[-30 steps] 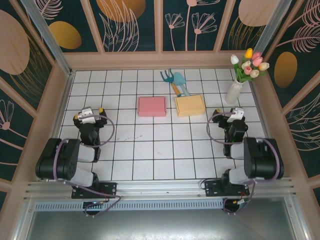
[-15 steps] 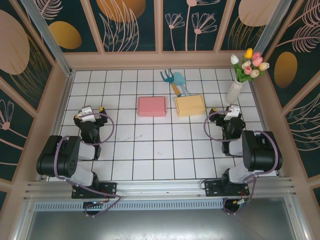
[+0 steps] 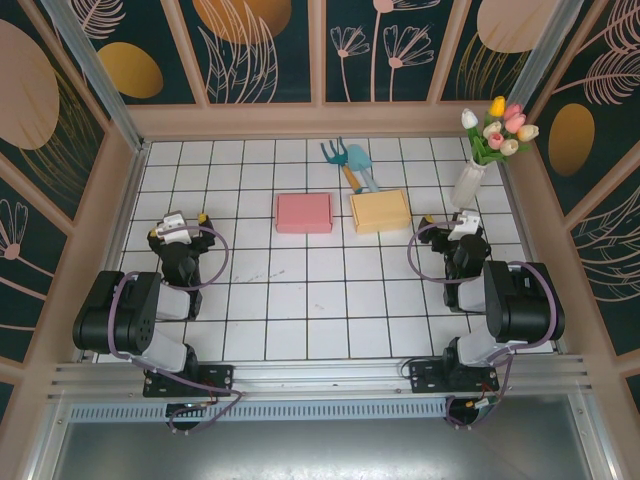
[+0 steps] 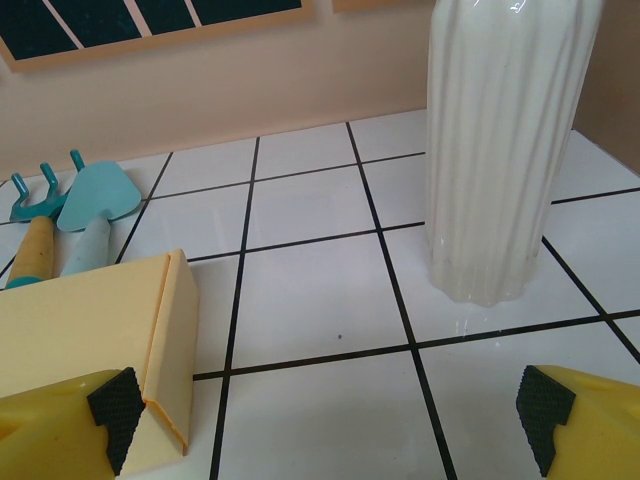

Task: Fold the paper box

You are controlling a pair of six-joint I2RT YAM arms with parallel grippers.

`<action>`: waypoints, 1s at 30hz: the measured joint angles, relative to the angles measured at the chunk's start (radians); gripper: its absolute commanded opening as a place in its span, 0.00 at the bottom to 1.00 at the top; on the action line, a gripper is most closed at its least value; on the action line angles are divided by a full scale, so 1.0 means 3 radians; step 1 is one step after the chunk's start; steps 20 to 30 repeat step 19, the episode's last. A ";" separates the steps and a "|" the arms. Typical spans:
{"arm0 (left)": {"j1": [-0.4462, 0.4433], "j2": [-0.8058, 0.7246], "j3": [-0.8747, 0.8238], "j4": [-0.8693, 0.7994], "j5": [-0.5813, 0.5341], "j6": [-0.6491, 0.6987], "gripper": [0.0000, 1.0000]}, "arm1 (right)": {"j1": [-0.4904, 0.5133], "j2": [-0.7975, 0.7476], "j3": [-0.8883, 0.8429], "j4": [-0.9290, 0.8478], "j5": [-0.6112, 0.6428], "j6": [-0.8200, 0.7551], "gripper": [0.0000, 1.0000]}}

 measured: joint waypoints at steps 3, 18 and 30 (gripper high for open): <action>0.0000 0.0000 0.0001 0.0000 0.0003 0.0000 0.99 | 0.0000 0.0000 0.0000 0.0000 0.0000 0.0000 0.99; 0.0000 0.0000 0.0079 -0.0053 0.0080 0.0004 0.99 | 0.0000 0.0000 0.0000 0.0000 0.0000 0.0000 0.99; 0.0000 0.0000 0.0085 -0.0052 0.0109 0.0004 0.99 | 0.0000 0.0000 0.0000 0.0000 0.0000 0.0000 0.99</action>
